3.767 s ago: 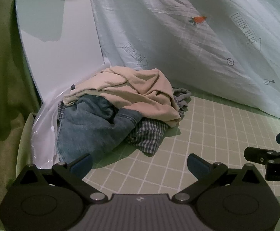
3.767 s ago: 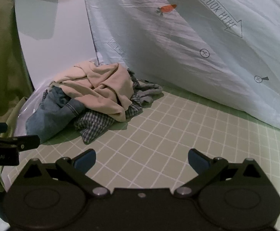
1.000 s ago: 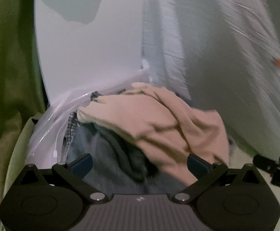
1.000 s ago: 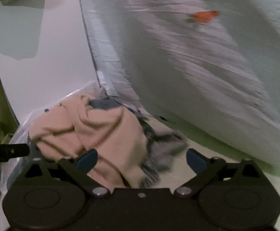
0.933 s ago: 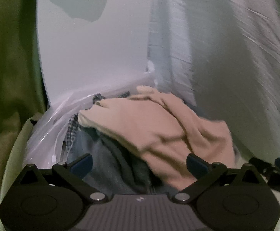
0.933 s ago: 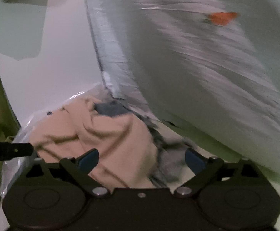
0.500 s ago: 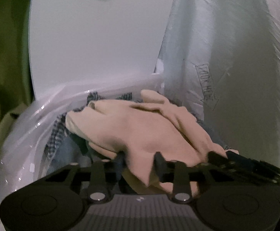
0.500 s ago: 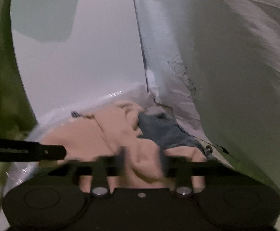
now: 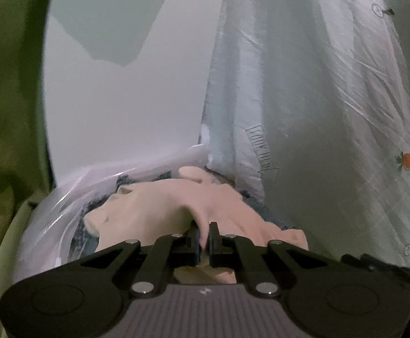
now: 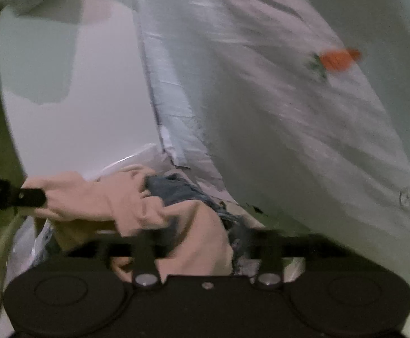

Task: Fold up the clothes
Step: 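Reach both grippers into the pile and grasp the beige shirt, then pull the beige shirt out of the pile and lay it on the table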

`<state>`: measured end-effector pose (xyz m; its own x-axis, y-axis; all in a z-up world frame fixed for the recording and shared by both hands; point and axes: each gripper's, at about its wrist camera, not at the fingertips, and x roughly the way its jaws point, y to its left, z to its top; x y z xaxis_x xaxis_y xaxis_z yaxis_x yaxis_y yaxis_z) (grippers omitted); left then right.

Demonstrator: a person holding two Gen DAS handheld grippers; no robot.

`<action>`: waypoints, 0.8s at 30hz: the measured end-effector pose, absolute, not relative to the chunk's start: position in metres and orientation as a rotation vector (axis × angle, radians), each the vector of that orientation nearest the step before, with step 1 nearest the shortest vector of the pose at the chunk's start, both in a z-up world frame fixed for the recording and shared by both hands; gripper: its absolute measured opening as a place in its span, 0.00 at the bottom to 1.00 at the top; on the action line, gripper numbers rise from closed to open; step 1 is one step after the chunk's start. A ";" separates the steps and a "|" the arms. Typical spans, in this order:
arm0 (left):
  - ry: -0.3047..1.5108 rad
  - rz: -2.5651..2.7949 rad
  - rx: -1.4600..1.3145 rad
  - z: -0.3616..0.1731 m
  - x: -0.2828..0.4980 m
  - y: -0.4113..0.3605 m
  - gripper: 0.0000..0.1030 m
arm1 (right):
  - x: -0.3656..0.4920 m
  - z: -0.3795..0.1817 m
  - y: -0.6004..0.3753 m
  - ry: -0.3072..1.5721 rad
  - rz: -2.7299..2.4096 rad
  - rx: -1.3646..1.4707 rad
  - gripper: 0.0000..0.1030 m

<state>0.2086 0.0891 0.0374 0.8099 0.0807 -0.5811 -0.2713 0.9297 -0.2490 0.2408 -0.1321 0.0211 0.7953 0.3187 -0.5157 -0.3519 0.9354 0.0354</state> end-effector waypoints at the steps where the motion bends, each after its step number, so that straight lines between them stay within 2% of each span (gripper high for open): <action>1: 0.604 0.196 -0.340 0.036 0.205 0.091 0.06 | 0.239 0.020 -0.126 0.537 0.367 -0.086 0.76; 4: 0.614 0.205 -0.352 0.030 0.197 0.098 0.06 | 0.245 0.013 -0.107 0.548 0.376 -0.134 0.84; 14: 0.662 0.221 -0.382 0.003 0.197 0.122 0.06 | 0.296 -0.021 -0.032 0.620 0.461 -0.230 0.82; 15: 0.665 0.222 -0.383 0.002 0.197 0.123 0.06 | 0.301 -0.023 -0.029 0.624 0.458 -0.236 0.73; 16: 0.665 0.221 -0.383 0.001 0.198 0.123 0.06 | 0.303 -0.024 -0.030 0.624 0.457 -0.231 0.40; 18: 0.661 0.217 -0.379 0.001 0.198 0.124 0.06 | 0.309 -0.026 -0.031 0.624 0.454 -0.222 0.25; 19: 0.657 0.217 -0.373 0.002 0.197 0.124 0.06 | 0.309 -0.024 -0.036 0.619 0.452 -0.201 0.20; 24: 0.621 0.215 -0.345 0.015 0.189 0.119 0.06 | 0.284 0.007 -0.082 0.531 0.395 -0.083 0.17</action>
